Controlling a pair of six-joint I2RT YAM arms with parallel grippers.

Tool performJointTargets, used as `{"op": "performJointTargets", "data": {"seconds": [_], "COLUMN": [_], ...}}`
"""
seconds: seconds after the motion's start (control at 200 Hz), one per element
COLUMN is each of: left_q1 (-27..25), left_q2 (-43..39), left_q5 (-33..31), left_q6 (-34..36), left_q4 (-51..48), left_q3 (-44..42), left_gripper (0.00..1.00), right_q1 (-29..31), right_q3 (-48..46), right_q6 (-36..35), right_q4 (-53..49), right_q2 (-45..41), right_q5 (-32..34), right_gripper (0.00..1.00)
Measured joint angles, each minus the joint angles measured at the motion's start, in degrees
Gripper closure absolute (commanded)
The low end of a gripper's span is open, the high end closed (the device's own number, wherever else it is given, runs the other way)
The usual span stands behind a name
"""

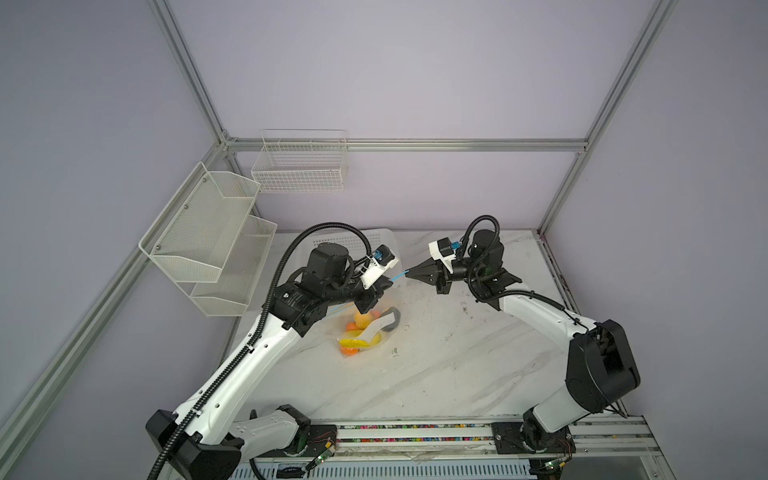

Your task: Place the food in the zip-top bag and seal the zipper

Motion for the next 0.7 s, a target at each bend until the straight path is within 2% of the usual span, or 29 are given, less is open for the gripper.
{"op": "performJointTargets", "data": {"seconds": [0.7], "left_q1": [0.0], "left_q2": [-8.1], "left_q5": [-4.2], "left_q6": [-0.4], "left_q4": [-3.8], "left_q3": [-4.5], "left_gripper": [0.98], "right_q1": [-0.3], "right_q3": [1.3], "right_q6": [-3.7], "right_q4": [-7.0], "right_q2": [0.0], "right_q5": [1.3], "right_gripper": [1.0]}}
